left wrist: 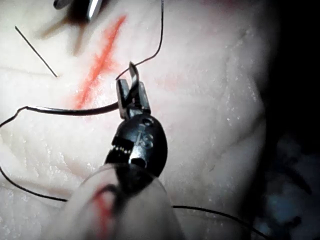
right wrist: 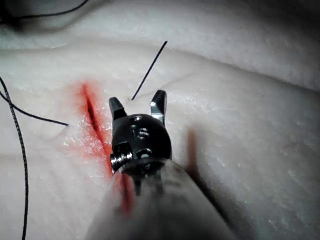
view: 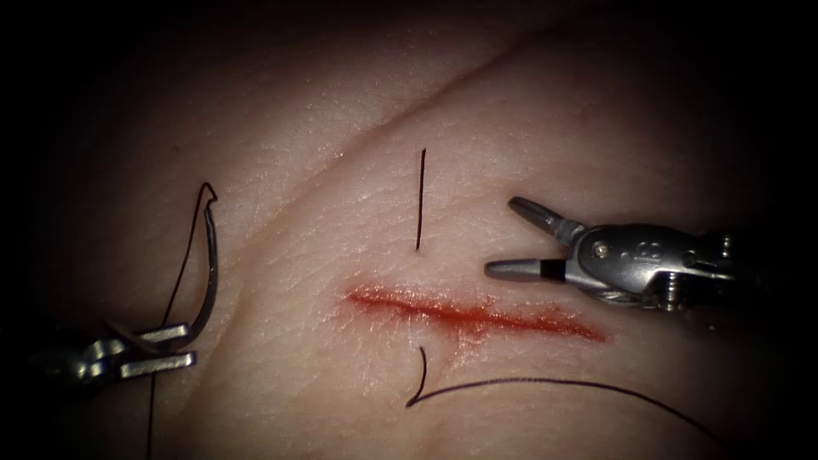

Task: Wound Closure

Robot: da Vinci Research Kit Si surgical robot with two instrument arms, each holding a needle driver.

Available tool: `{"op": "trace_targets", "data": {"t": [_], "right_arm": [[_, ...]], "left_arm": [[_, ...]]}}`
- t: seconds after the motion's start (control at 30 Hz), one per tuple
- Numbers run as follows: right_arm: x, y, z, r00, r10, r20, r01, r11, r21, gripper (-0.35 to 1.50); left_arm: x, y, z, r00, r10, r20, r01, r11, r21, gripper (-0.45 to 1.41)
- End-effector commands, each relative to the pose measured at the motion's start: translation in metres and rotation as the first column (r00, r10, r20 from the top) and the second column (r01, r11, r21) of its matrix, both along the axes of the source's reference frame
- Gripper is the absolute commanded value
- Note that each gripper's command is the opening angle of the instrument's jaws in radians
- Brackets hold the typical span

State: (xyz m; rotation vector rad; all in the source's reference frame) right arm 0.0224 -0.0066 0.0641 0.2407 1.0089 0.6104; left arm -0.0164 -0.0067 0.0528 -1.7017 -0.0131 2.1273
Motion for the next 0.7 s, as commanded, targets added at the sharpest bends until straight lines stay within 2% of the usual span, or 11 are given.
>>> {"op": "trace_targets", "data": {"t": [0.03, 0.27, 0.5, 0.57, 0.6, 0.63, 0.7], "right_arm": [[0.0018, 0.0006, 0.0014, 0.999, 0.008, -0.037, -0.006, 0.998, 0.058, 1.35], [0.0065, 0.0018, 0.0025, 0.992, 0.033, -0.122, -0.015, 0.989, 0.148, 1.35], [0.0078, 0.0026, 0.0032, 0.982, 0.051, -0.182, -0.017, 0.983, 0.181, 1.18], [0.0079, 0.0026, 0.0032, 0.973, 0.072, -0.221, -0.034, 0.984, 0.173, 0.86], [0.0078, 0.0025, 0.0030, 0.970, 0.095, -0.222, -0.058, 0.985, 0.165, -0.20], [0.0079, 0.0025, 0.0030, 0.969, 0.105, -0.224, -0.070, 0.984, 0.162, -0.35], [0.0080, 0.0026, 0.0031, 0.972, 0.118, -0.205, -0.085, 0.984, 0.159, -0.35]], "left_arm": [[-0.0005, -0.0005, 0.0004, 1.000, 0.001, 0.000, -0.001, 1.000, 0.001, -0.45], [-0.0004, -0.0007, 0.0006, 1.000, 0.000, 0.002, 0.000, 1.000, 0.005, -0.45], [0.0000, -0.0006, 0.0008, 1.000, 0.004, 0.005, -0.004, 1.000, 0.005, -0.45], [0.0000, -0.0005, 0.0008, 1.000, 0.002, 0.002, -0.002, 1.000, 0.007, -0.45], [0.0000, -0.0004, 0.0007, 1.000, -0.002, -0.003, 0.002, 1.000, 0.008, -0.45], [0.0000, -0.0004, 0.0008, 1.000, -0.005, -0.008, 0.005, 1.000, 0.009, -0.45], [0.0000, -0.0004, 0.0008, 1.000, -0.006, -0.010, 0.007, 1.000, 0.009, -0.45]]}}
